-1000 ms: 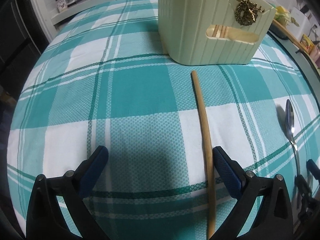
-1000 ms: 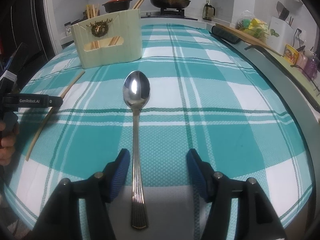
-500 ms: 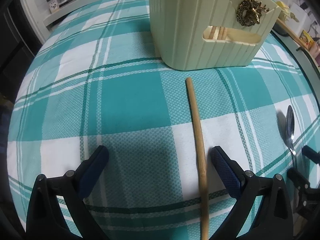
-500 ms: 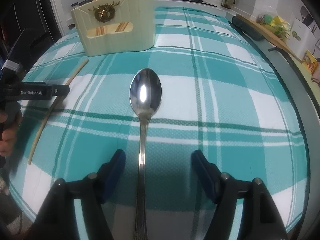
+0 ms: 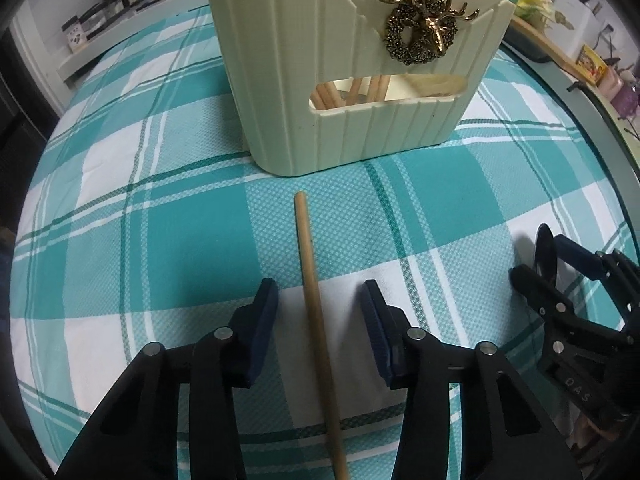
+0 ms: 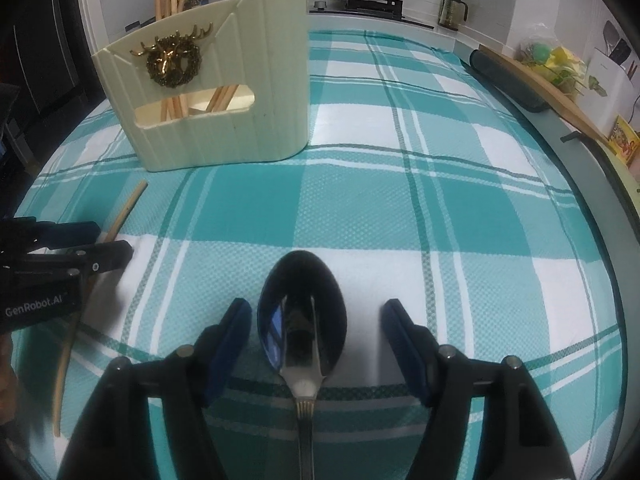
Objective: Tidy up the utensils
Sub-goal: 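Lower the left tool around the last chopstick and close it while the right tool holds the spoon, then lift the chopstick and spoon and carry them over the cream holder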
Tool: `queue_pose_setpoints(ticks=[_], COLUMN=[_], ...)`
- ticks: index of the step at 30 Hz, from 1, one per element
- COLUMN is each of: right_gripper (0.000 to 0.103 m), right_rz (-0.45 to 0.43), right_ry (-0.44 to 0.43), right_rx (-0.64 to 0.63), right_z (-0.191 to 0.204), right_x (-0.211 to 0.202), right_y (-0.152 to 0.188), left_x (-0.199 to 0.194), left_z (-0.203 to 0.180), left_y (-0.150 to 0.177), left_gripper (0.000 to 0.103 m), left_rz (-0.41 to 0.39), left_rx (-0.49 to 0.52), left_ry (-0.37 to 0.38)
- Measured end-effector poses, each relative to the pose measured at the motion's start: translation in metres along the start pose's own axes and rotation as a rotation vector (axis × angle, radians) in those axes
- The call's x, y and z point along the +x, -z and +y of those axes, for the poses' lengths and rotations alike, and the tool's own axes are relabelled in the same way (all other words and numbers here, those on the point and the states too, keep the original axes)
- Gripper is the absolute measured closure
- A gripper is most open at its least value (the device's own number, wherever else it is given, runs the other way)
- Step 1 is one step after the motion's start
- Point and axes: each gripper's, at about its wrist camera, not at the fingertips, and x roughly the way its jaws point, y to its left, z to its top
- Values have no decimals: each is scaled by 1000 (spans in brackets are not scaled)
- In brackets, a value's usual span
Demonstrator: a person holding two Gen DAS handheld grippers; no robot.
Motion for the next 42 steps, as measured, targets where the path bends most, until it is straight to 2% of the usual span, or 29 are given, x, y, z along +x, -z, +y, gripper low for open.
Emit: queue_pose_setpoints(ticks=[2, 3, 4, 6, 12, 21, 28, 42], right_gripper=[56, 62, 62, 62, 62, 62, 62, 62], right_rz=[-22, -31, -37, -45, -89, -248, -329, -404], right_ry=[11, 18, 25, 27, -72, -195, -227, -228], right_rx=[-1, -7, -12, -18, 30, 54, 54, 21], right_z=[0, 0, 1, 1, -12, -30, -35, -26], right_x=[-2, -3, -3, -2, -14, -81, -128, -164], right_y=[0, 0, -1, -3, -2, 6, 14, 23], left_x=[-1, -2, -2, -2, -21, -109, -166, -223], left_z=[-2, -2, -1, 4, 16, 39, 58, 54], left_y=[0, 0, 1, 1, 11, 30, 51, 71], left_gripper=[76, 88, 95, 97, 98, 98, 98, 98], left_rz=[-13, -18, -23, -32, -86, -272, -379, -498], left_rx=[8, 8, 1, -20, -62, -105, -163, -160], left_ry=[0, 11, 24, 38, 61, 131, 188, 240])
